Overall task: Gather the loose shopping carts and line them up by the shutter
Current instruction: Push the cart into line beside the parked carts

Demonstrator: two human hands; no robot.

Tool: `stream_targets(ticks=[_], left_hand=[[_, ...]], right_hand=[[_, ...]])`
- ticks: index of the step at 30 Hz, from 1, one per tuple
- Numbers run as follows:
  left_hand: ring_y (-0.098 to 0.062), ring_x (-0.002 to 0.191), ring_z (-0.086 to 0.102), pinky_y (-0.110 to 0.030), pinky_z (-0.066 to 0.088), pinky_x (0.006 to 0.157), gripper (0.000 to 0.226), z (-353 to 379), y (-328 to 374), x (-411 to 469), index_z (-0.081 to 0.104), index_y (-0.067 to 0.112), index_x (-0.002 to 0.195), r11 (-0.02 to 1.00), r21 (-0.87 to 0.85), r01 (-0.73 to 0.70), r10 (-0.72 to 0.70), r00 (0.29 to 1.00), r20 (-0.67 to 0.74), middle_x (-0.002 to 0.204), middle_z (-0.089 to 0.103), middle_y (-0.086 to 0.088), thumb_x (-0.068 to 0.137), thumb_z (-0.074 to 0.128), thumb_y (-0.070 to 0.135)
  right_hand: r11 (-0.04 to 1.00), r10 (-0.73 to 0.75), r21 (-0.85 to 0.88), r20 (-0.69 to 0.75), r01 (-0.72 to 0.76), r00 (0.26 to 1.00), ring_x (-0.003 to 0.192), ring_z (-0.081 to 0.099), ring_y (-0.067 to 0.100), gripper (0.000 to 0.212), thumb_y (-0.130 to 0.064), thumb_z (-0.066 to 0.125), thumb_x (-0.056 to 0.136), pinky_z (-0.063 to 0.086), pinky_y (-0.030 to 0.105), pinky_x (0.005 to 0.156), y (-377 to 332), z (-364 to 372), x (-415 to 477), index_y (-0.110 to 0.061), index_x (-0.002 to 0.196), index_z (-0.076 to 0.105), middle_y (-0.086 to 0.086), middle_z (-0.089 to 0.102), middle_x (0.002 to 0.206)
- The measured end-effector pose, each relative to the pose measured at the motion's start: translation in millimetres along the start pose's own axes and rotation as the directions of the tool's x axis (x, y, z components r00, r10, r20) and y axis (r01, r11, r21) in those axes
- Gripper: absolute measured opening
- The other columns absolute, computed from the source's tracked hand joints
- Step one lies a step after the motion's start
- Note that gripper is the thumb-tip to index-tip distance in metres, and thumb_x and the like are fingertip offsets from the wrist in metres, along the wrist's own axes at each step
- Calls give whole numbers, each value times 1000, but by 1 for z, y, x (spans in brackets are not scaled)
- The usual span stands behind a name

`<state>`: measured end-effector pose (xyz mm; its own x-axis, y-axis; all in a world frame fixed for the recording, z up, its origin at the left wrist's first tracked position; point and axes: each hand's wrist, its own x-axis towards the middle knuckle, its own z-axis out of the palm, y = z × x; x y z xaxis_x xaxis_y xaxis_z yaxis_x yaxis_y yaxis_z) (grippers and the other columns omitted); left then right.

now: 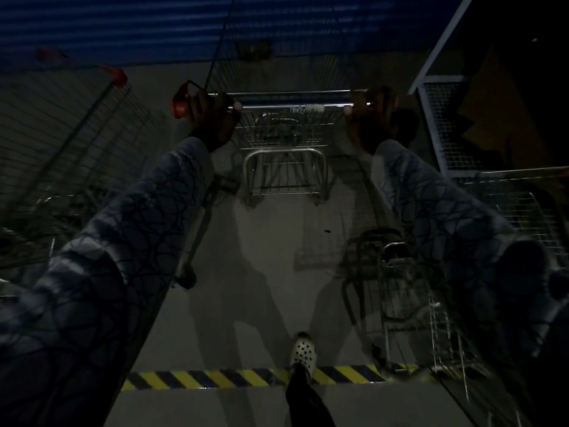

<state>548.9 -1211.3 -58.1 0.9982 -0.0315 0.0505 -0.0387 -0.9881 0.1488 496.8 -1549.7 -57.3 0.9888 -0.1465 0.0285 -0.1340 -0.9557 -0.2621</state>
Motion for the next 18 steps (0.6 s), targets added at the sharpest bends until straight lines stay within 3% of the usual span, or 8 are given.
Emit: stream_targets(ticks=[3,6,10,14,18], left_hand=[[-43,146,19,-51,1,120,66,-3,4,-27,48,18,144,999,-48,-7,9,998,56,153,30,-26,96,29,59],[-45,144,21,-47,0,120,54,-5,14,-57,54,21,140,998,-49,-50,52,998,42,150,32,-29,99,39,53],[-44,147,16,-43,-1,119,59,-10,33,-98,52,24,142,993,-119,16,-5,996,93,156,27,-26,99,31,59],[-42,144,24,-43,7,117,54,-18,55,-150,50,17,144,997,-69,23,-22,1000,5,155,31,-26,104,36,51],[-42,142,30,-46,13,115,63,-15,68,-202,52,18,144,998,-60,33,-36,998,-42,154,36,-25,101,30,58]], right_hand=[[998,51,-28,66,-50,997,153,-5,47,53,-42,34,108,0,58,123,8,-2,-23,-22,157,32,24,4,167],[999,54,-4,71,-54,996,153,-2,46,53,-41,37,108,0,56,123,16,-10,-49,-22,157,34,23,10,167],[992,105,61,95,-111,990,154,-10,42,54,-44,38,106,6,61,120,33,-18,-89,-32,158,31,18,0,169],[991,87,93,56,-92,995,154,-8,41,54,-46,38,104,15,64,117,49,-23,-126,-32,156,37,19,-2,169],[990,95,105,41,-99,995,152,-4,49,65,-46,29,94,11,62,118,63,-31,-169,-23,154,42,26,3,166]])
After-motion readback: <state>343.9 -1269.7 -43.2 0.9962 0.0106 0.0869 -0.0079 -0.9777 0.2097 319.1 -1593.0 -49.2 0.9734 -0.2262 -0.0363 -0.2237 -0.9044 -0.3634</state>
